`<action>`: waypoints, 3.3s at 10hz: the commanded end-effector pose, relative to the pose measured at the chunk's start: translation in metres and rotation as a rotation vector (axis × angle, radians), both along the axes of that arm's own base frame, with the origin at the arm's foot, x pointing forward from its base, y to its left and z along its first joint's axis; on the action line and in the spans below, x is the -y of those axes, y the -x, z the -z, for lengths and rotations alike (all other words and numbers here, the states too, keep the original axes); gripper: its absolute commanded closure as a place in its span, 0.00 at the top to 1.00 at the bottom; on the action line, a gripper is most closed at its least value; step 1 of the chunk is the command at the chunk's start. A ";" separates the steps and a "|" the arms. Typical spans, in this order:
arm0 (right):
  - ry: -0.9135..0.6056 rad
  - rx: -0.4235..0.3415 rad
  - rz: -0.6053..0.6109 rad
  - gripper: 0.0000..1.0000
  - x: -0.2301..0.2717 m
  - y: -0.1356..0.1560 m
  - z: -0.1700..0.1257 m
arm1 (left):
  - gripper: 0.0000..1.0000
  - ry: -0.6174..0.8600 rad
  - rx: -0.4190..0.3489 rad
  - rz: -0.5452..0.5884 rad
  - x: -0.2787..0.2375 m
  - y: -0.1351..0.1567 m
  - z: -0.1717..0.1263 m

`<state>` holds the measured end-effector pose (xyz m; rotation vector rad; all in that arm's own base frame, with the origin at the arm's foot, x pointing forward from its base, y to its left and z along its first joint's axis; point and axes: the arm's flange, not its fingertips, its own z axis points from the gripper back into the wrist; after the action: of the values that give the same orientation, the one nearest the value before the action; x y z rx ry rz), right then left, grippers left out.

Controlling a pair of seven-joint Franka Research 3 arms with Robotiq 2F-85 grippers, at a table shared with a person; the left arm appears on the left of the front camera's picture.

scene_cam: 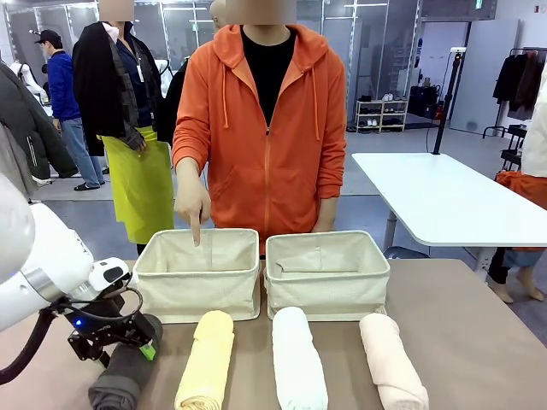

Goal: Divide the towels into two baskets.
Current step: Pick up one hotel-folded towel and place it in the Fabric basket indicated by the person.

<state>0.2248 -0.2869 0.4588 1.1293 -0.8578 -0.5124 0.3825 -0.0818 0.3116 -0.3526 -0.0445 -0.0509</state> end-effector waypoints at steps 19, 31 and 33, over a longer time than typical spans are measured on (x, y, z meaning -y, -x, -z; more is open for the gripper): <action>-0.014 0.013 0.003 1.00 0.000 0.002 -0.003 | 0.40 0.062 -0.035 0.014 -0.004 0.006 -0.004; -0.014 0.013 0.003 1.00 0.000 0.002 -0.003 | 0.40 -0.168 0.633 1.217 0.086 0.006 -0.206; -0.014 0.013 0.003 1.00 0.000 0.002 -0.003 | 0.40 -0.174 0.605 1.206 0.088 0.019 -0.215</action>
<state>0.2247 -0.2874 0.4592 1.1293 -0.8585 -0.5123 0.3699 -0.1722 0.5237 -0.1519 -0.4109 -1.3307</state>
